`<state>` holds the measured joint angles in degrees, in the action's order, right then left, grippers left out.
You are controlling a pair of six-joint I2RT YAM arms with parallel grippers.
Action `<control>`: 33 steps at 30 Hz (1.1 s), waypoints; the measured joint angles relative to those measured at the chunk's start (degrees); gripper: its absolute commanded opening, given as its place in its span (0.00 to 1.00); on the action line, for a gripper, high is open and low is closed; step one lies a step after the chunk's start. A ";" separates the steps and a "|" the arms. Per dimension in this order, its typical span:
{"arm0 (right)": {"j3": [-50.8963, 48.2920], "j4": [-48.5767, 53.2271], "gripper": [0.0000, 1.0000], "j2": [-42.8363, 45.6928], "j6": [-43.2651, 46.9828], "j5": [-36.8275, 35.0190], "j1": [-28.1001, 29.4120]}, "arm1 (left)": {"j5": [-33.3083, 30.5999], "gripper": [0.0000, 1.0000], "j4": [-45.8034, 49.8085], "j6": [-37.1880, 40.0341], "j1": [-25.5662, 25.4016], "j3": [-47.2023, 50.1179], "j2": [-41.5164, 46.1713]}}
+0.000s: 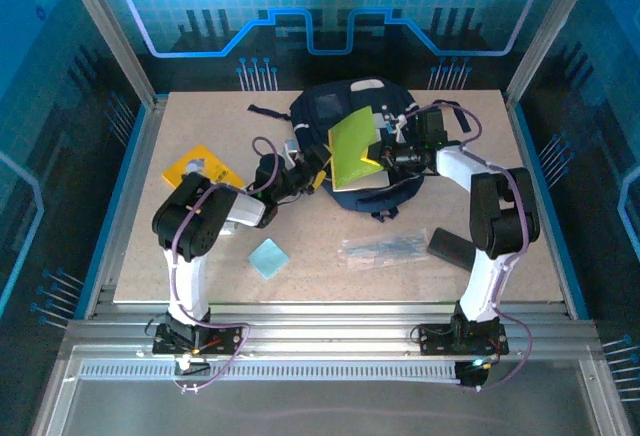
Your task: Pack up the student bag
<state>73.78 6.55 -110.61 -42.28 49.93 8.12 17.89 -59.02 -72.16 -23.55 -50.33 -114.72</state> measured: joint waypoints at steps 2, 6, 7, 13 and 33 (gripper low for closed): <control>1.44 2.38 0.00 -1.42 1.75 -1.07 0.07 | 0.17 0.99 0.00 0.04 -0.13 -1.46 -0.74; 2.64 6.82 0.00 -3.43 4.92 -4.92 0.00 | 0.96 0.98 1.38 0.20 -0.52 -4.24 -2.10; 2.62 7.69 0.00 -3.76 5.35 -5.75 0.00 | 1.14 0.98 2.10 0.28 -0.66 -4.98 -2.43; 2.62 9.09 0.00 -4.79 6.82 -7.43 0.09 | 1.73 0.85 4.33 1.27 -1.05 -5.88 -2.80; 1.84 13.62 0.98 2.54 7.06 -14.12 3.37 | 3.04 0.00 4.48 0.42 -2.10 -6.08 -5.14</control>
<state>75.61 20.16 -108.07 -35.22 35.81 11.49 20.93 -54.54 -71.75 -25.65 -56.40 -119.85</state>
